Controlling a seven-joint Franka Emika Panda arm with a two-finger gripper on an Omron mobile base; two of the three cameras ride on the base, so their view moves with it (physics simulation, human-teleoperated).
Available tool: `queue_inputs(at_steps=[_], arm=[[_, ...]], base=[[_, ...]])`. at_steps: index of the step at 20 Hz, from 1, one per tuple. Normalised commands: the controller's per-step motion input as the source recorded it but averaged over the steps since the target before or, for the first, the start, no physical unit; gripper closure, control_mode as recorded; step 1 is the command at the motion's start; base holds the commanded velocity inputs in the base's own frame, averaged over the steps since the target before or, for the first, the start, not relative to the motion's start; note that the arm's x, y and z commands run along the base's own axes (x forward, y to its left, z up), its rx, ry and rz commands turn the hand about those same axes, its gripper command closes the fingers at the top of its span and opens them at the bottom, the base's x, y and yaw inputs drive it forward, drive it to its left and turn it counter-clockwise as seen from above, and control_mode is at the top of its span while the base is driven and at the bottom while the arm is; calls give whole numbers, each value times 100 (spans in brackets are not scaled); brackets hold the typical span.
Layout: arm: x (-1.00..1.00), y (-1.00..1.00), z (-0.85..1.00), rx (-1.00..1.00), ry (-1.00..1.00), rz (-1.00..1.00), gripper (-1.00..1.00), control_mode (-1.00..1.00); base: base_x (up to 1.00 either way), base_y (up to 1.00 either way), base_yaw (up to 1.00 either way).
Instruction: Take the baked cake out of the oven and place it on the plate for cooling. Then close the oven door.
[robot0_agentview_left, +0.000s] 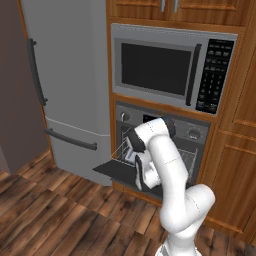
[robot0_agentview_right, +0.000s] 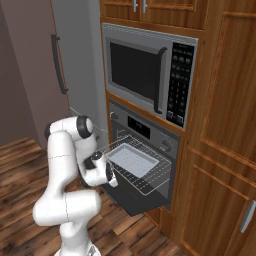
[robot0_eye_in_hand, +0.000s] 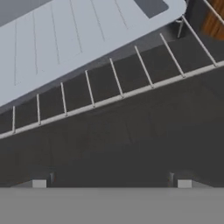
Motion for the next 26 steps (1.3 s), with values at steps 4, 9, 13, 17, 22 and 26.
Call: queue_inputs(at_steps=[4,9,13,17,22,26], arm=[[48,-23,22,-7,-11,0,-100,-100],[52,-34,77,-2,10,0,-100,-100],[93,-54,32,0,9,0,-100,-100],[96,-54,6,0,1,0,-100,-100],[19,-16,0,0,6,7,-100,-100],[-46,12,-7,0,22,9,-100,-100]], base=[[0,0,0],[0,0,0],[0,0,0],[0,0,0],[0,0,0],[0,0,0]])
